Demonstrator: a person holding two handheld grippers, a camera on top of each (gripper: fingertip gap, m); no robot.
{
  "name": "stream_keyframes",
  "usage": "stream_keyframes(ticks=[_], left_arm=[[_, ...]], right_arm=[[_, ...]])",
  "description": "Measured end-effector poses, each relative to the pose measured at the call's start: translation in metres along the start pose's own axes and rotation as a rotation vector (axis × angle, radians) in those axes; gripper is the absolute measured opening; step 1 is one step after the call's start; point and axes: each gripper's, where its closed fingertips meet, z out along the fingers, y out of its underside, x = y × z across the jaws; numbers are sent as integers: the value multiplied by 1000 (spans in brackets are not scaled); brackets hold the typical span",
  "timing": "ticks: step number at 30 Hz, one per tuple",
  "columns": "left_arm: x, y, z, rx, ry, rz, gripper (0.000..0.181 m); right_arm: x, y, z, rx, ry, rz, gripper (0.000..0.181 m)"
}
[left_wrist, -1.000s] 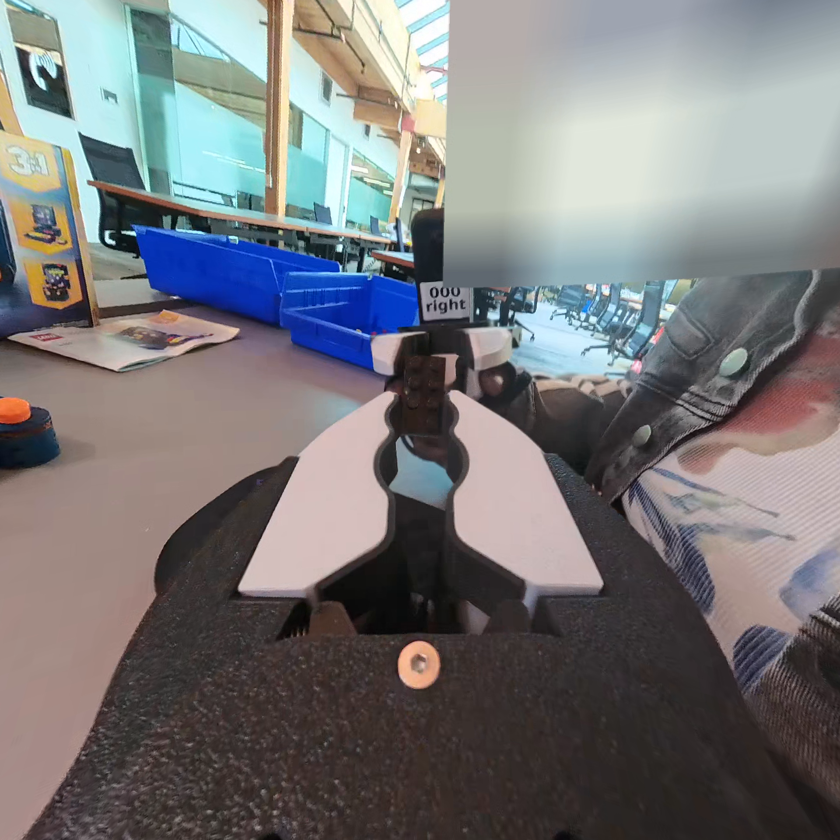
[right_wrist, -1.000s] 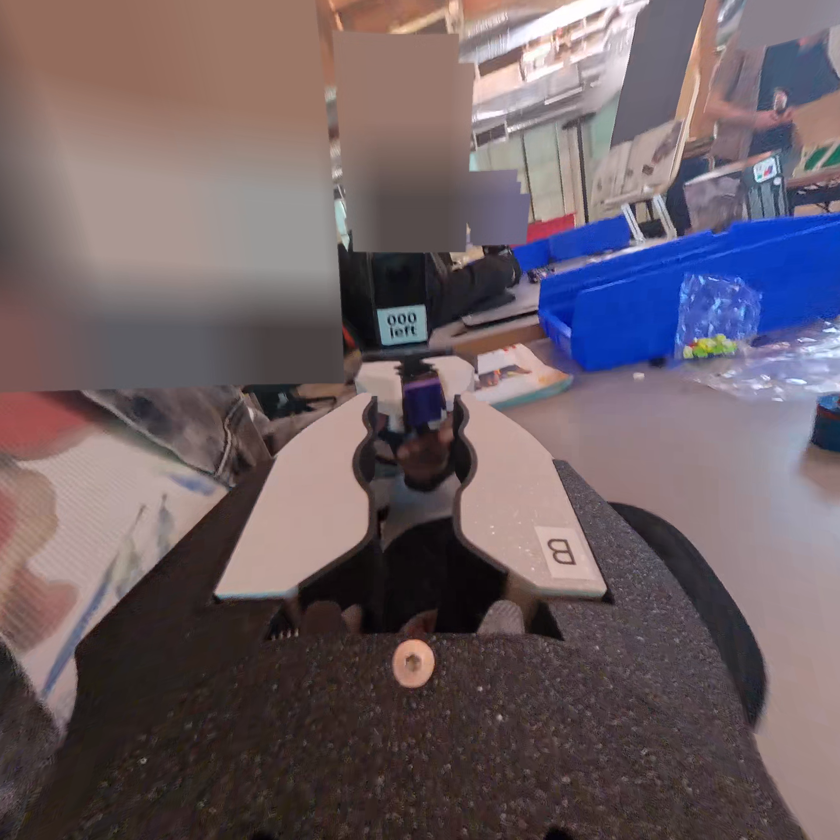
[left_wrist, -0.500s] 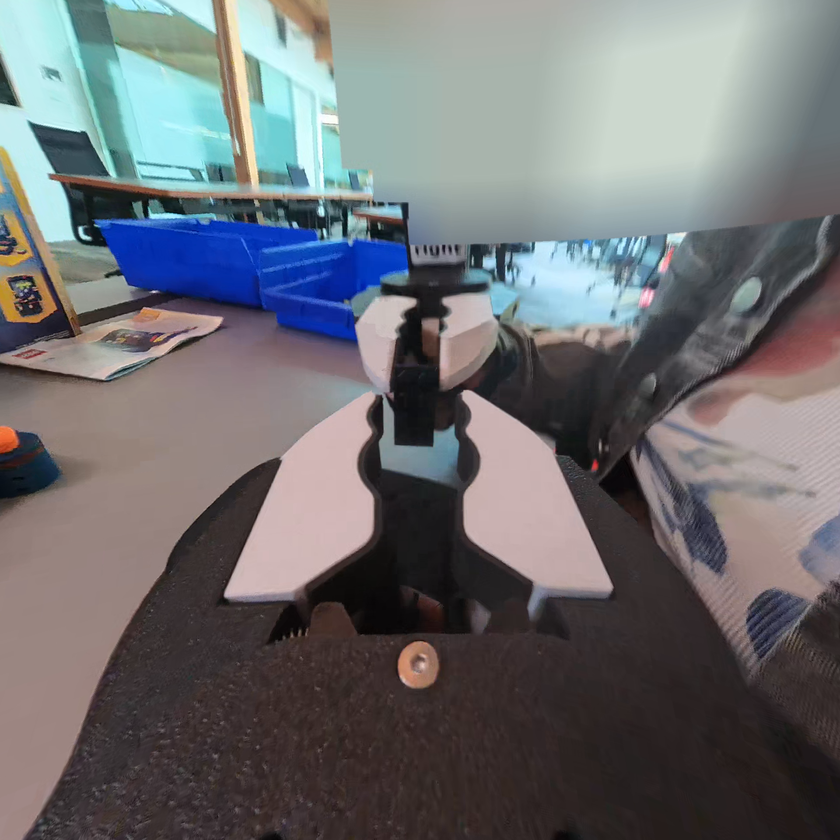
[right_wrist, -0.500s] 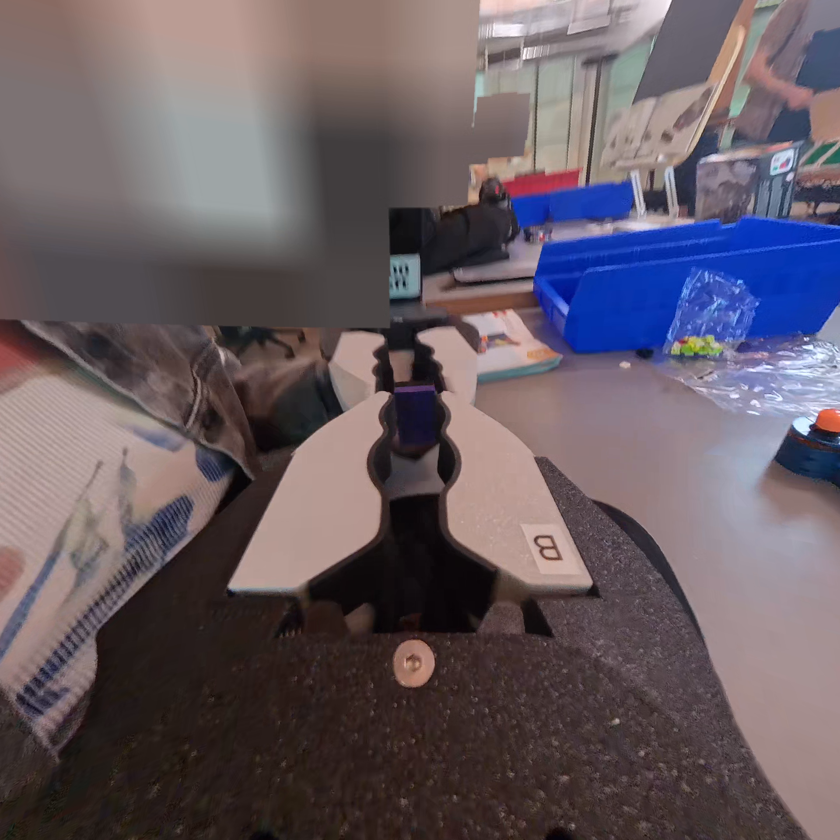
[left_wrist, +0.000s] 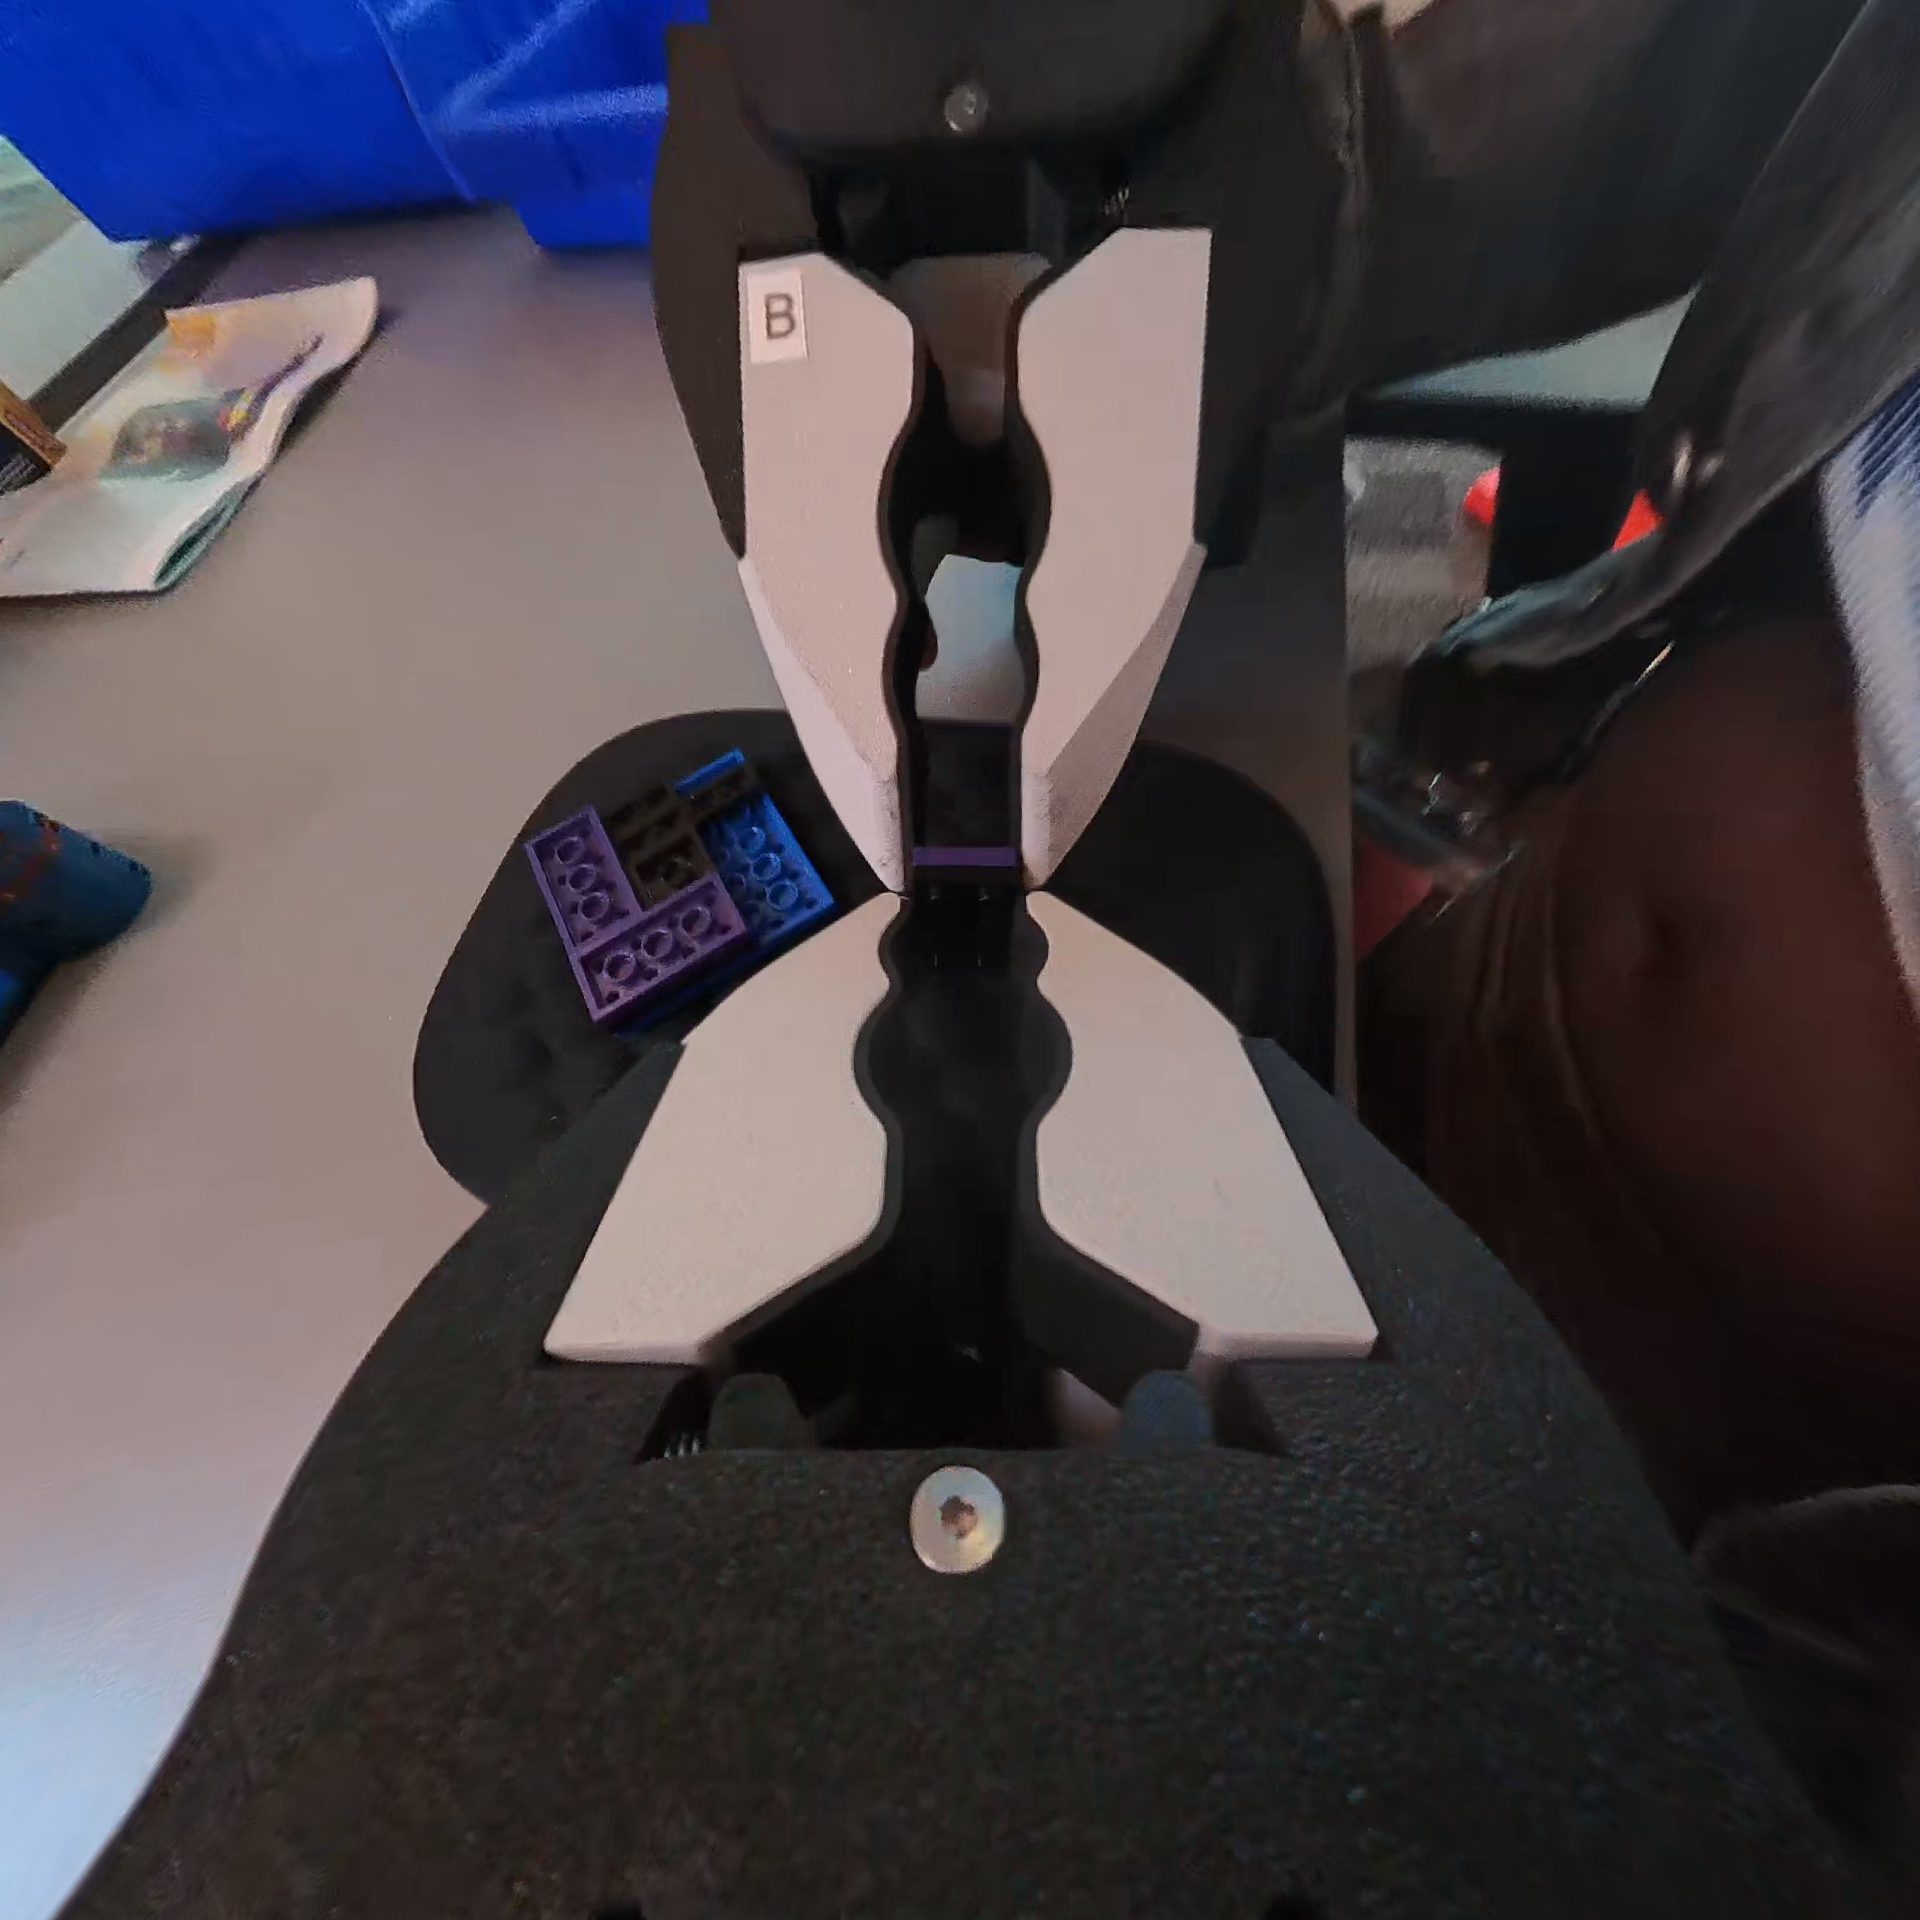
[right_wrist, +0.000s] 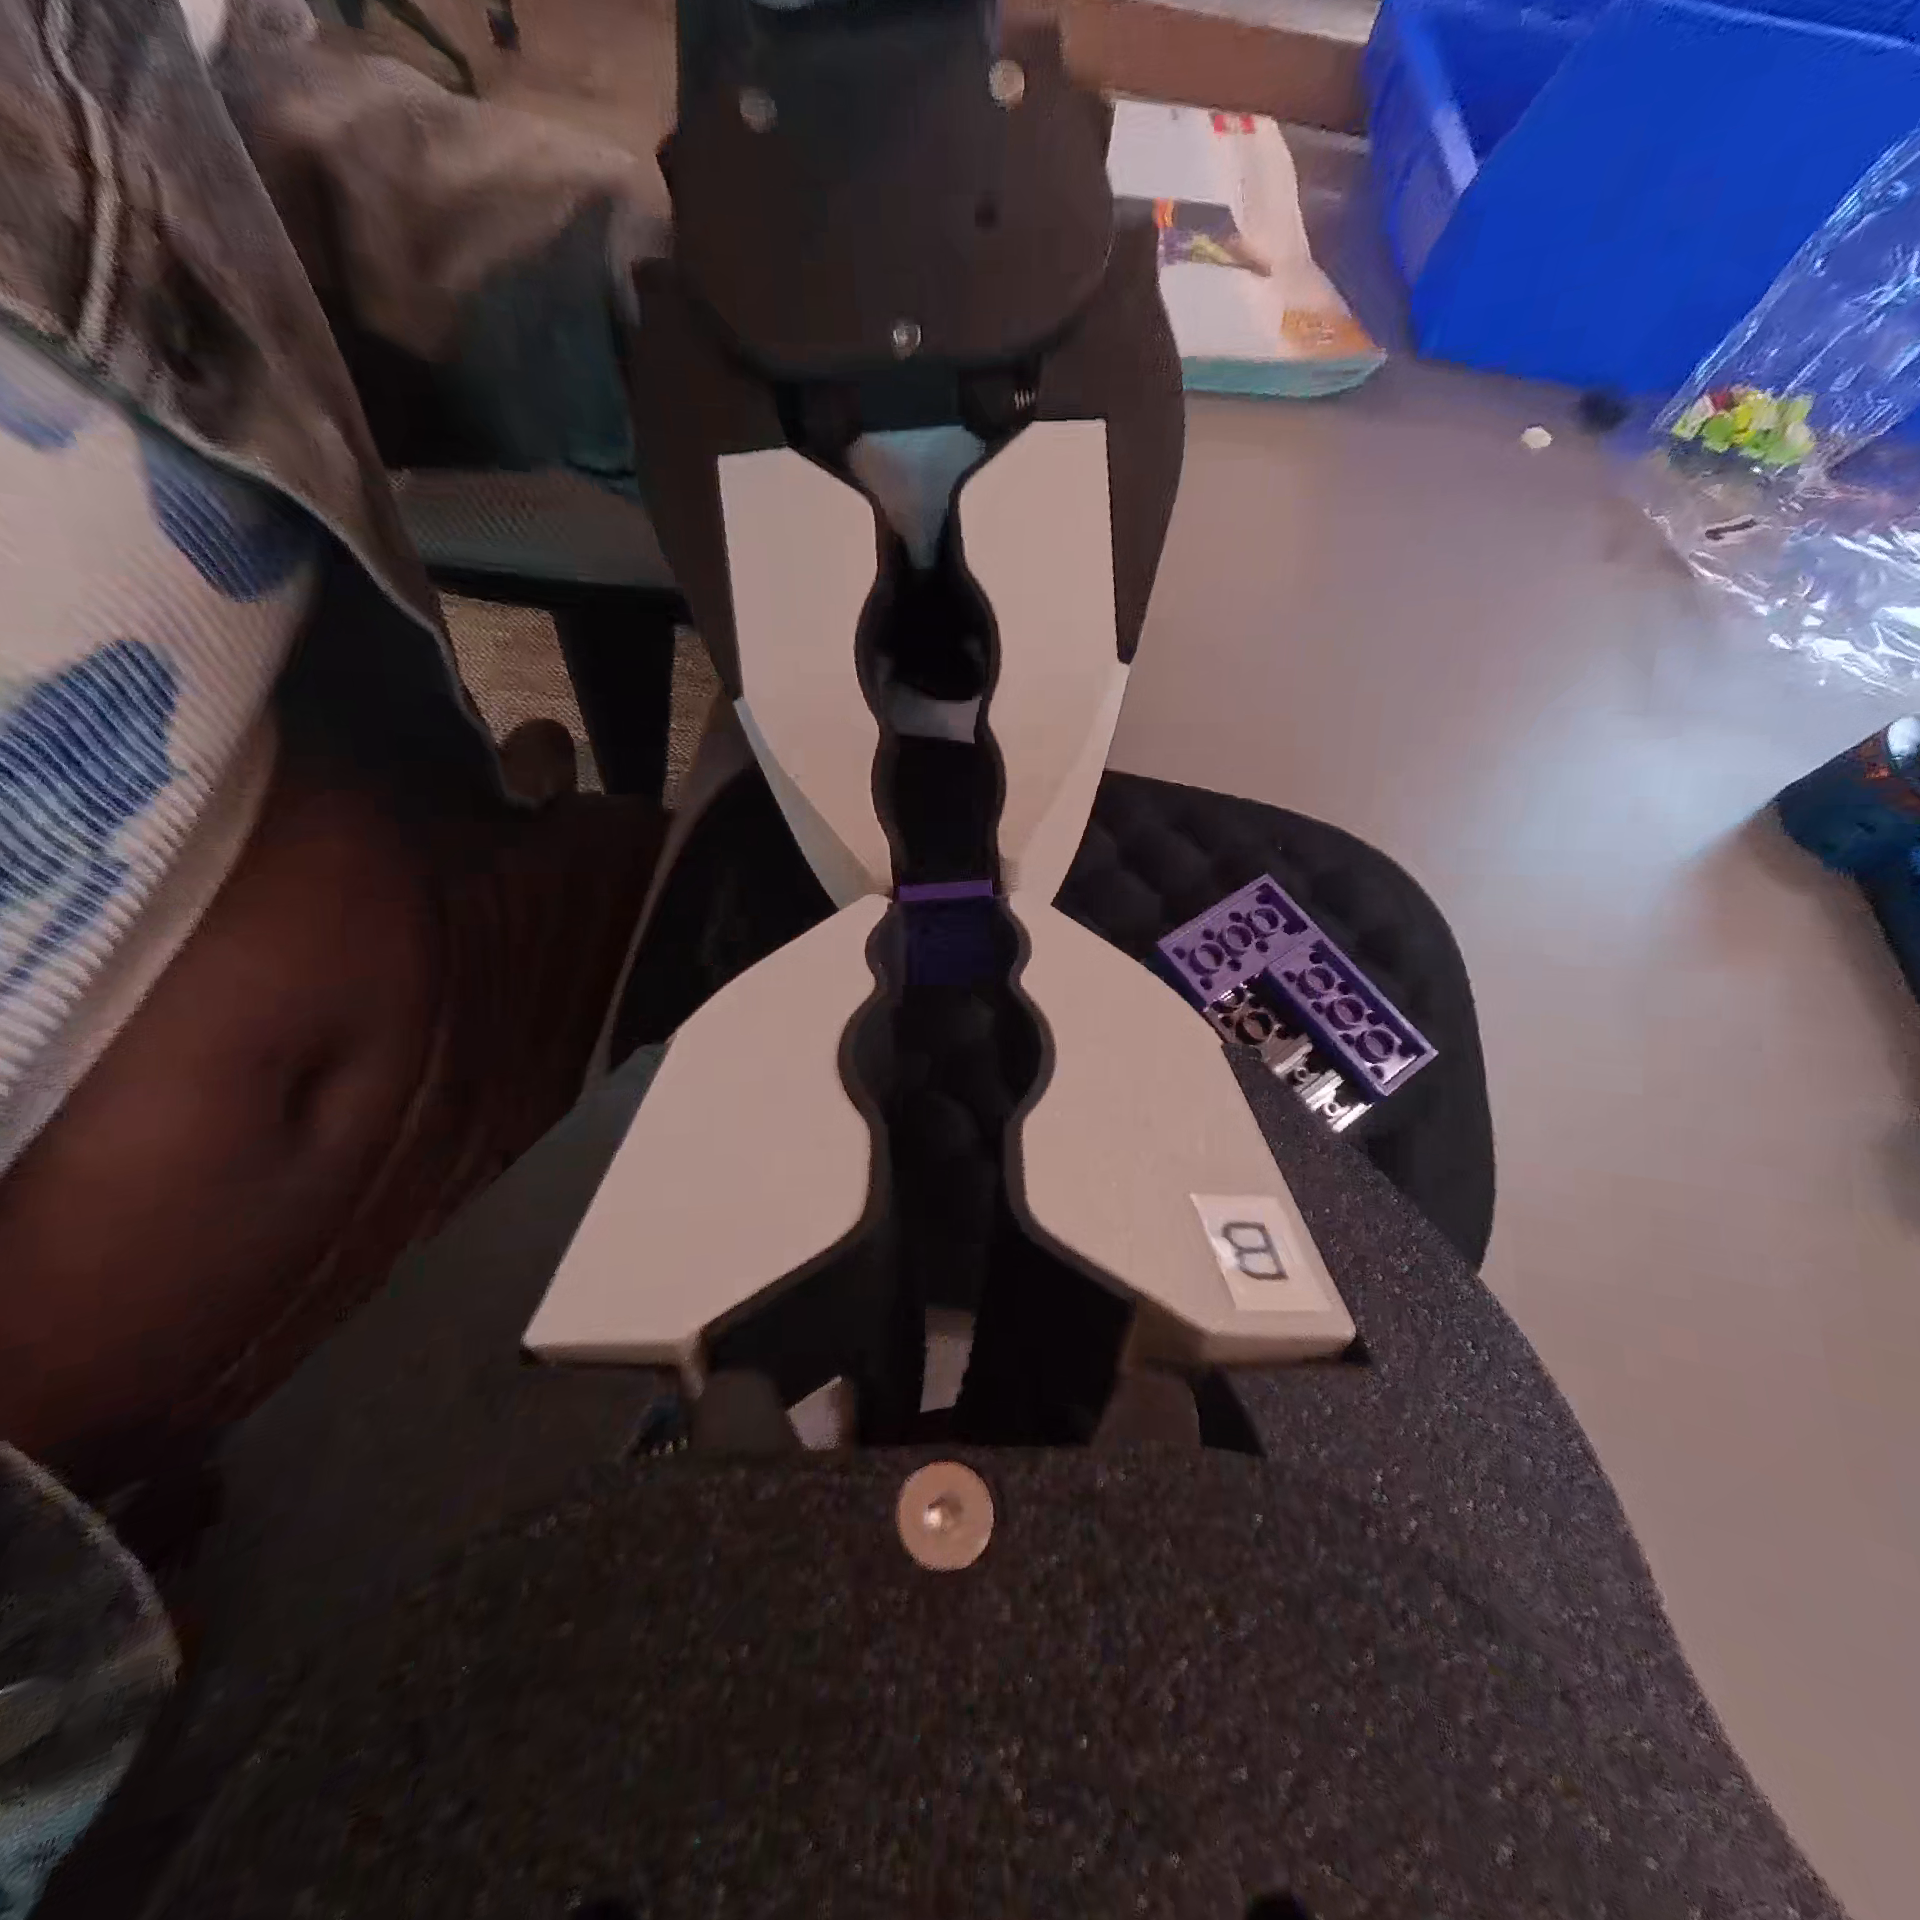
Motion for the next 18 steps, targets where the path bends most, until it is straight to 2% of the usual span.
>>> stream_keyframes(ticks=[2, 10, 18], left_arm=[[0, 3, -2, -10, -3, 12, 16], [-2, 15, -14, -35, -1, 33, 16], [-1, 8, -16, 13, 17, 50, 16]], right_arm=[[0, 0, 3, 41, -8, 23, 16], [1, -2, 17, -3, 17, -23, 16], [0, -7, 15, -61, 37, -69, 16]])
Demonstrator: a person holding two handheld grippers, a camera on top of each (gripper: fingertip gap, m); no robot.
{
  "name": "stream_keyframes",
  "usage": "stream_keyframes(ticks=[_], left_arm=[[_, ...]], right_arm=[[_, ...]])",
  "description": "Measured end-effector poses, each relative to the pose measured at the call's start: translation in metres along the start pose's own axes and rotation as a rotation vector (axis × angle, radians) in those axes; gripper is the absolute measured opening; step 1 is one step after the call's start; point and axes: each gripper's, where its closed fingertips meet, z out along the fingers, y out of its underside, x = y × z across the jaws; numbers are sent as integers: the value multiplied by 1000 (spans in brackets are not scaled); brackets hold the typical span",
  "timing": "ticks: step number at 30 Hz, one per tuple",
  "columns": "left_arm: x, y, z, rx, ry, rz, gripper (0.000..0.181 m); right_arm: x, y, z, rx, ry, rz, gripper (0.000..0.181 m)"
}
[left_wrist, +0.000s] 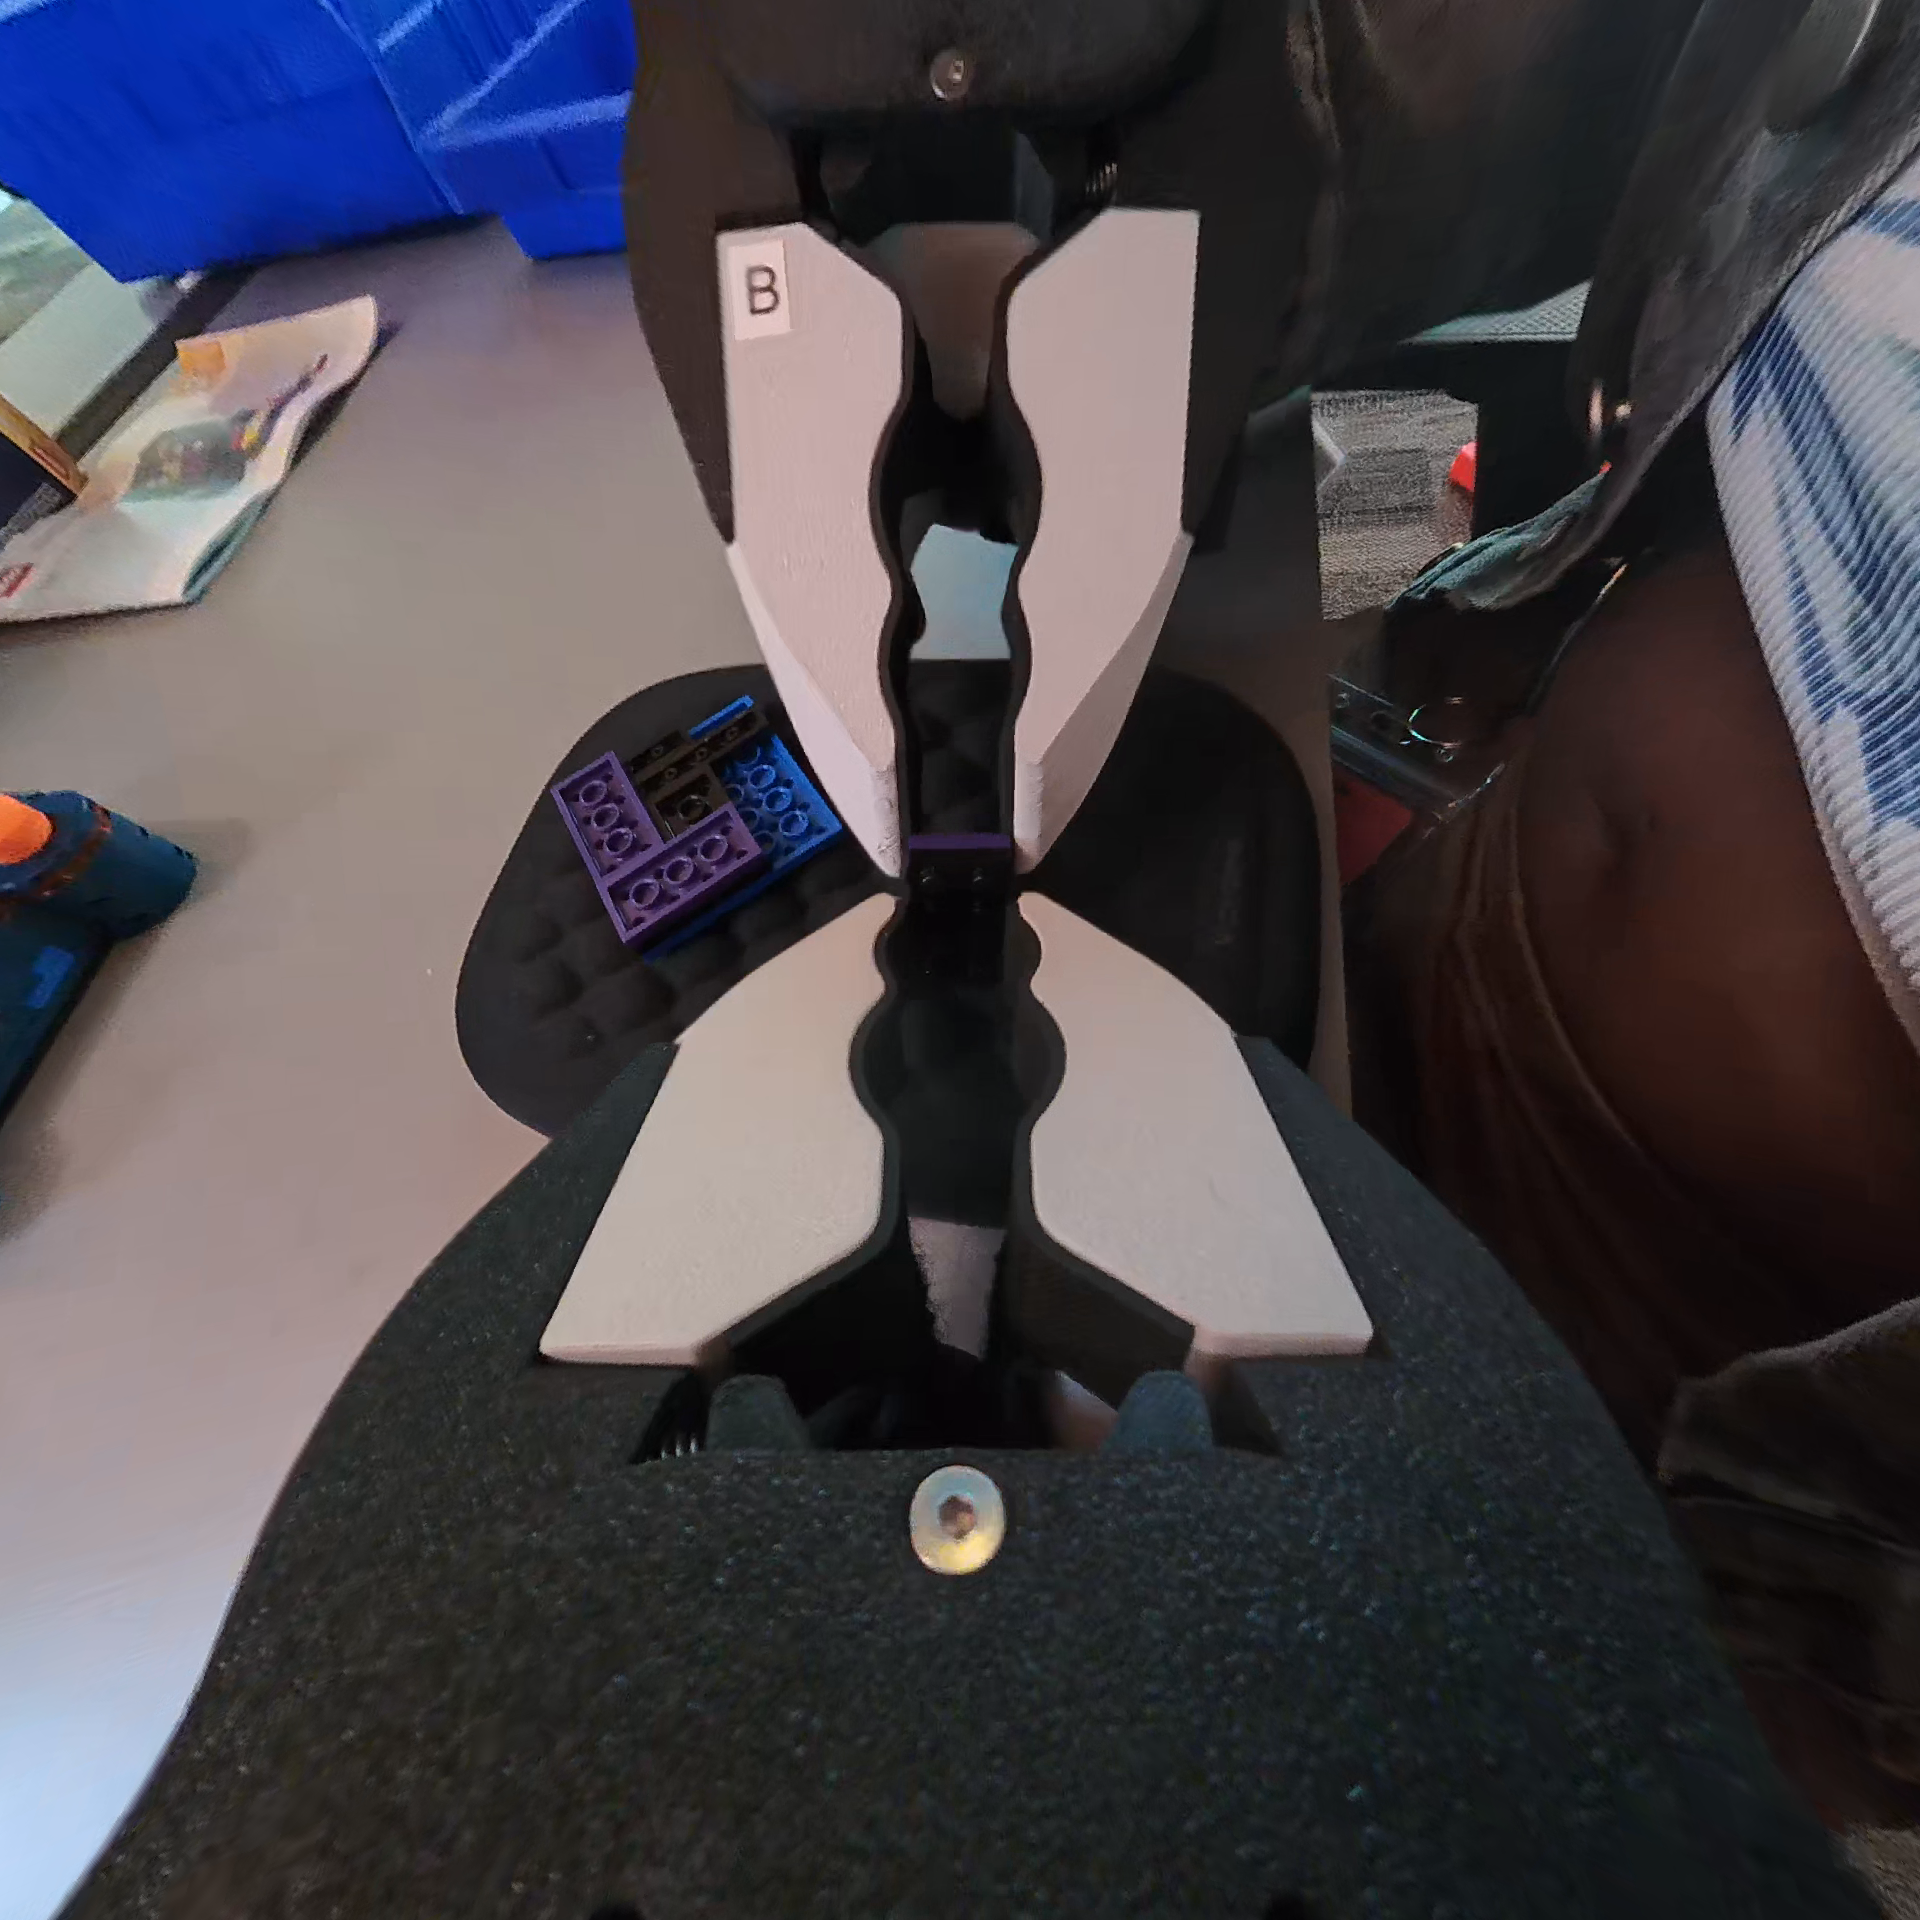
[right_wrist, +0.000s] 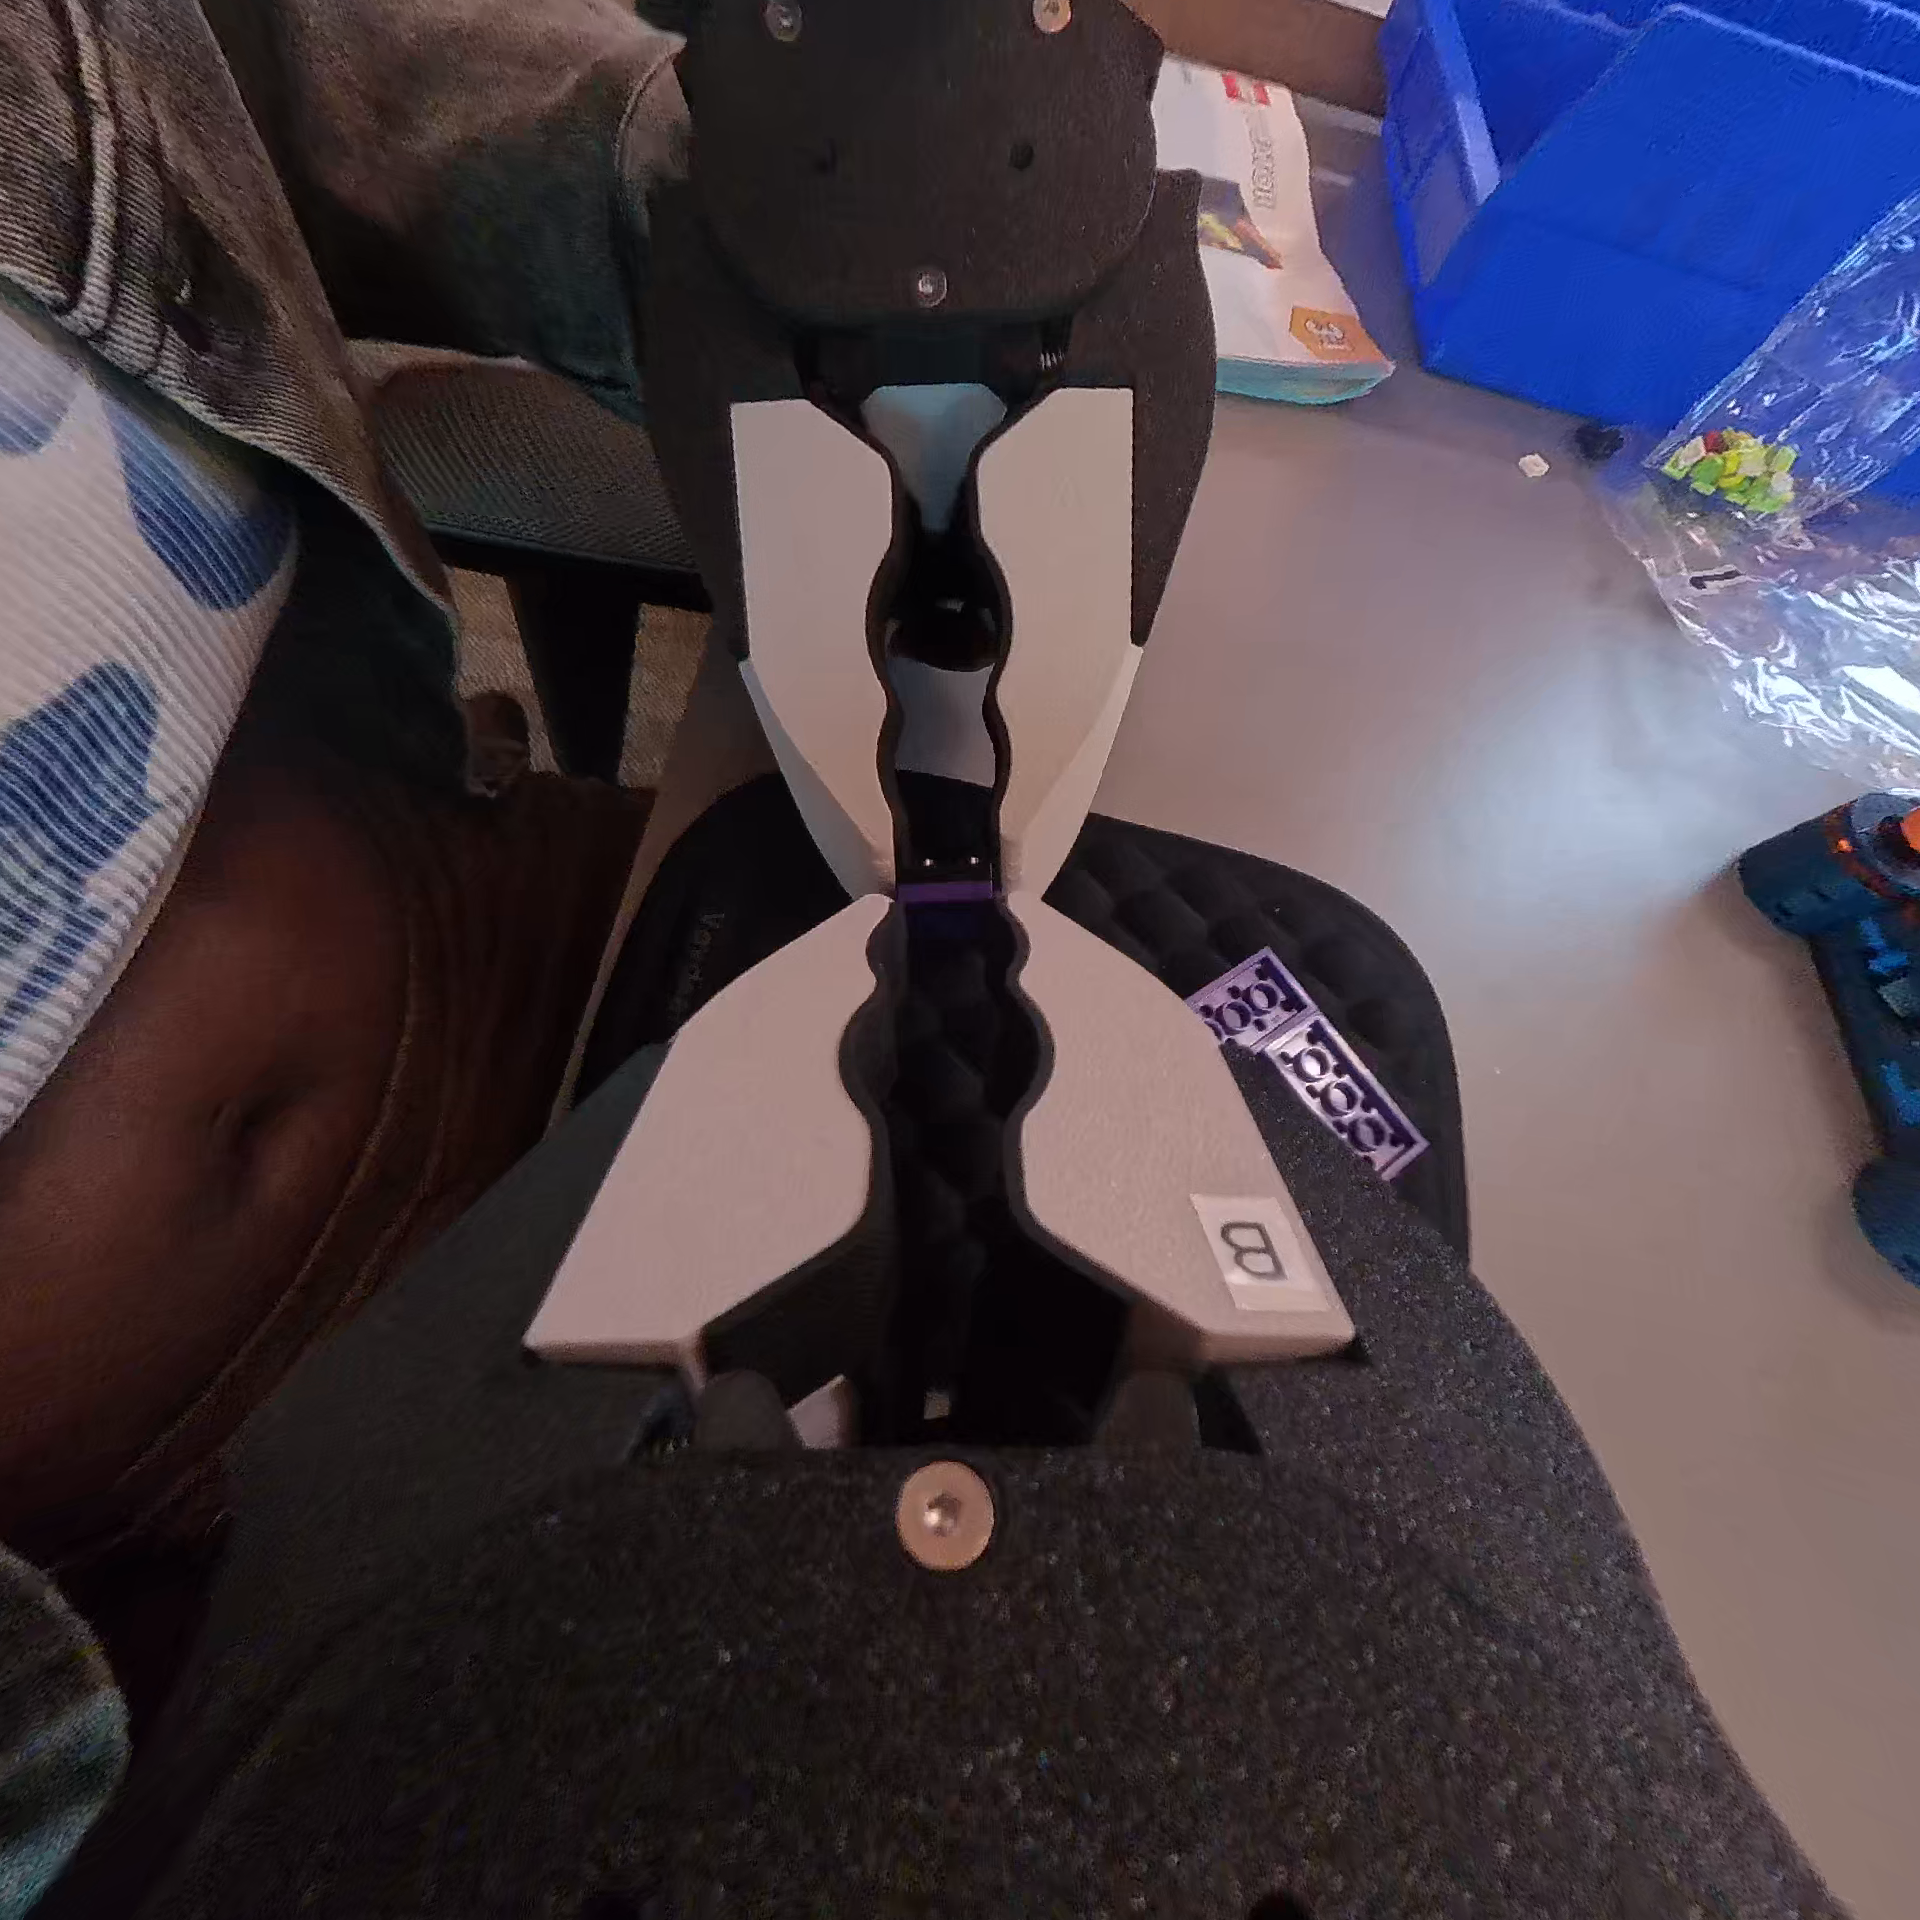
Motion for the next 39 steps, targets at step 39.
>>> stream_keyframes(ticks=[39], left_arm=[[2, -8, -9, 12, -36, 36, 16]], right_arm=[[-3, -3, -3, -4, -33, 57, 15]])
